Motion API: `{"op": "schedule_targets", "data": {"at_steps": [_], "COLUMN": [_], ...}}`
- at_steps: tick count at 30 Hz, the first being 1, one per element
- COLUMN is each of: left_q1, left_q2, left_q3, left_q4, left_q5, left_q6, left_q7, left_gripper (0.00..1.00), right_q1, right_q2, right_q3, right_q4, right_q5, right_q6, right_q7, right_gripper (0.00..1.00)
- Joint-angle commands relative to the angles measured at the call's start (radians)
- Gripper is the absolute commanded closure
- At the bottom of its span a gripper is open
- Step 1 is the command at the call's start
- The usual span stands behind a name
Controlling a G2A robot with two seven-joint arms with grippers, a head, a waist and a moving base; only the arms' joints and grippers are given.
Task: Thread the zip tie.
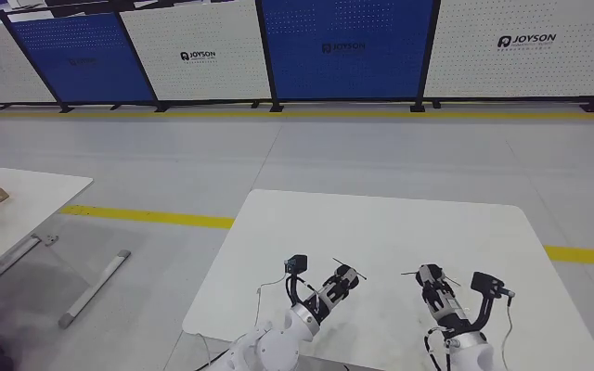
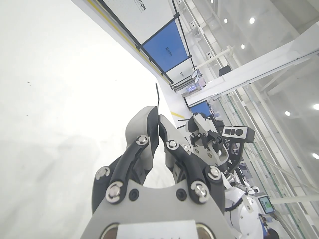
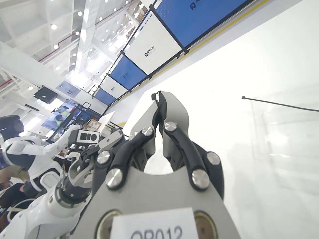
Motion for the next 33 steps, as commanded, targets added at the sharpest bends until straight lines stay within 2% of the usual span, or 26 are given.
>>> {"op": "schedule_targets", "data": {"at_steps": [1,4,9,14,16,28,33], "left_q1": [0.000,0.000,0.000,0.000,0.000,0.000,0.000], "left_q2": [0.000,0.000,0.000,0.000,0.000,0.000,0.000], "left_q3": [0.000,0.000,0.000,0.000,0.000,0.000,0.000], "left_q4": [0.000,0.000,0.000,0.000,0.000,0.000,0.000], "left_q5": [0.000,0.000,0.000,0.000,0.000,0.000,0.000], "left_q6": [0.000,0.000,0.000,0.000,0.000,0.000,0.000], "left_q7": [0.000,0.000,0.000,0.000,0.000,0.000,0.000], "left_gripper": [1.00,1.00,1.00,1.00,1.00,1.00,1.00], "right_q1": [0.000,0.000,0.024,0.031,0.033,0.032,0.006], "right_q2": [0.000,0.000,-0.014,-0.040,-0.049,-0.050,-0.057], "right_q3": [0.000,0.000,-0.024,-0.094,-0.116,-0.112,-0.097], "right_q4": [0.000,0.000,0.035,0.084,0.106,0.105,0.110], "right_q5": [0.000,0.000,0.039,0.033,0.017,0.023,0.061], "right_q6": [0.000,0.000,-0.071,-0.127,-0.129,-0.135,-0.222], "right_q7": [0.000,0.000,0.007,-0.097,-0.134,-0.131,-0.169], "right_gripper": [1.00,1.00,1.00,1.00,1.00,1.00,1.00]}}
